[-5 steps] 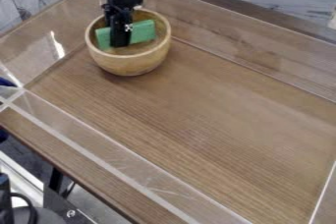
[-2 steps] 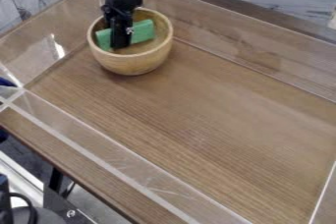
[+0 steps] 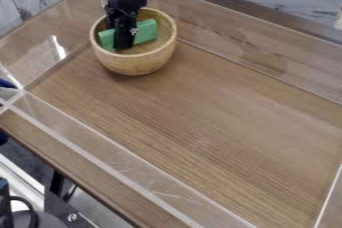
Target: Put the green block in the brown bowl
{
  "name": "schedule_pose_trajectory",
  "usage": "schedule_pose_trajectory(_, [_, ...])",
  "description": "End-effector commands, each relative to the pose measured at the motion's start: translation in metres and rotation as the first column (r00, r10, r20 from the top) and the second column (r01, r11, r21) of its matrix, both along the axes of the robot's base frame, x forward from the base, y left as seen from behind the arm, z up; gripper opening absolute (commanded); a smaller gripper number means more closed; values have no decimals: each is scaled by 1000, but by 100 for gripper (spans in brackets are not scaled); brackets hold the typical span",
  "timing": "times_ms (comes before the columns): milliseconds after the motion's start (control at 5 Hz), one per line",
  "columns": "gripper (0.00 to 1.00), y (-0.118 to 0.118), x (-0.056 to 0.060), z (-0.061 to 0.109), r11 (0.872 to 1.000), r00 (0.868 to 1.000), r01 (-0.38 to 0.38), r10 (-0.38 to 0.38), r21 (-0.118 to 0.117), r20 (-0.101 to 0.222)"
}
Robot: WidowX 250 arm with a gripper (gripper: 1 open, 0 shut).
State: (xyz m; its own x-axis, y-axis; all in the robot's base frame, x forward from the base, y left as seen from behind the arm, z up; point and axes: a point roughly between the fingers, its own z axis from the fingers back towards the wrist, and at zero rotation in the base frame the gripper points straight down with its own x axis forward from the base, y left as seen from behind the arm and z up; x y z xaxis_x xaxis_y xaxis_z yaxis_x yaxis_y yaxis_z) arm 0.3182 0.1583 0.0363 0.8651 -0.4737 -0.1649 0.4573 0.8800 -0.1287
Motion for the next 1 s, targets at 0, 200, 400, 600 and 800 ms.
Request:
schedule_pose_trajectory(0, [0, -1, 11, -1, 999, 999, 33, -34, 24, 25])
schedule_pose_trajectory(200, [0, -2, 17, -8, 998, 998, 59, -60, 32, 16])
schedule_pose_trajectory(400, [100, -6, 19, -8, 997, 997, 79, -79, 7, 13])
schedule_pose_trajectory(600, [0, -11, 22, -9, 994, 994, 107, -107, -17, 8])
schedule_pose_trajectory(800, [0, -9, 24, -16, 992, 992, 123, -123, -16, 17])
